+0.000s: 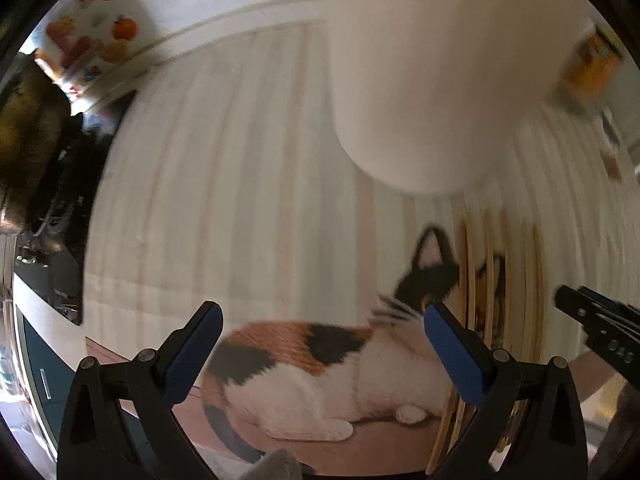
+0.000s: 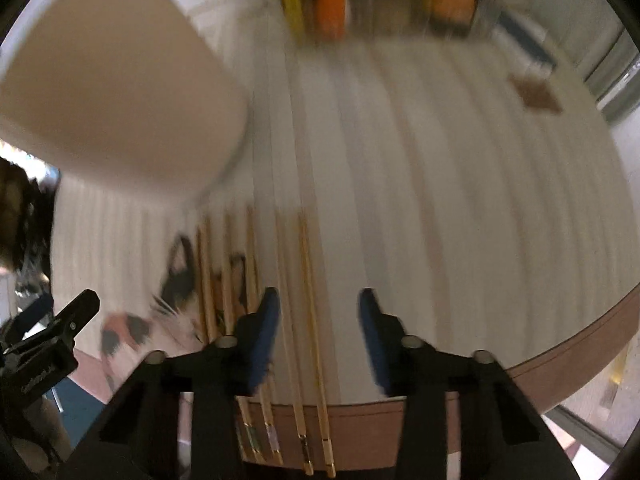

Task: Organize utensils
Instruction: 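Grasp a chopstick from the row with the left tool while the right tool grasps another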

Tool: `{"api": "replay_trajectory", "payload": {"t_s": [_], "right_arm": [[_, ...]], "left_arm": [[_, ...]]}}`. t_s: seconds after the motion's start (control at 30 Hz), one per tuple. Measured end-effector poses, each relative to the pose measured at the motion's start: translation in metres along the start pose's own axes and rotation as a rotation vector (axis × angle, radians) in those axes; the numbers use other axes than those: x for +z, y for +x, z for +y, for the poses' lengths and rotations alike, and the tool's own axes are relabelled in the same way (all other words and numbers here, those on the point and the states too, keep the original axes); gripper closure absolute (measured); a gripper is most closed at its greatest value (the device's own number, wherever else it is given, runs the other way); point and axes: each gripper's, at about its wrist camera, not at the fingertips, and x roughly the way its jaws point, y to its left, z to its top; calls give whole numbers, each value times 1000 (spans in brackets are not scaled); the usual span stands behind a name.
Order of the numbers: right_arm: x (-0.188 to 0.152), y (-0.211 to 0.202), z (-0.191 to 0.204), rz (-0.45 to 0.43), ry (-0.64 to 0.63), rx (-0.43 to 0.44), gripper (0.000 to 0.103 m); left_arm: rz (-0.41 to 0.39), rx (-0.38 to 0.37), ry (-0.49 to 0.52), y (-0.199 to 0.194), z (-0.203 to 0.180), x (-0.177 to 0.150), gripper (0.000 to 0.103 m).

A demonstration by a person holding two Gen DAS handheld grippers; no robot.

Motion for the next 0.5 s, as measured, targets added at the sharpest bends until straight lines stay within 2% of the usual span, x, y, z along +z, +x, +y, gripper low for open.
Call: {"api": "replay_trajectory", "payload": {"t_s": [0.1,0.13,0.17,0.2,0.23,0.27,0.3,0.37,0.4,0.47,0.5], "right_arm": [[-8,21,3,40,-26,-5,68],[-10,27,4,56,-36,2,70],[-12,31,3,75,-39,17,75],[-13,31,2,60,-43,27,85],[-13,30,2,59,-61,-7,92],[-13,29,-1,61,-73,-42,97],[-13,28,-7,59,-68,-53,97],[-14,29,-19,74,-64,-64,97],[-15,29,-25,81,-64,-69,97],[-17,29,-34,88,-64,-70,97],[-19,29,-37,92,-64,-60,97]], "left_arm": [[47,-37,8,11,-11,-6,1],[69,-65,2,16,-15,-7,5],[91,-97,1,20,-18,-9,15],[120,-133,3,25,-24,-10,21],[142,-167,4,30,-30,-12,30],[154,-200,1,32,-35,-12,33],[158,-224,3,34,-40,-13,35],[156,-232,18,35,-49,-13,51],[158,-231,28,36,-52,-13,55],[162,-222,54,40,-62,-14,72],[157,-207,68,41,-66,-14,73]]}}
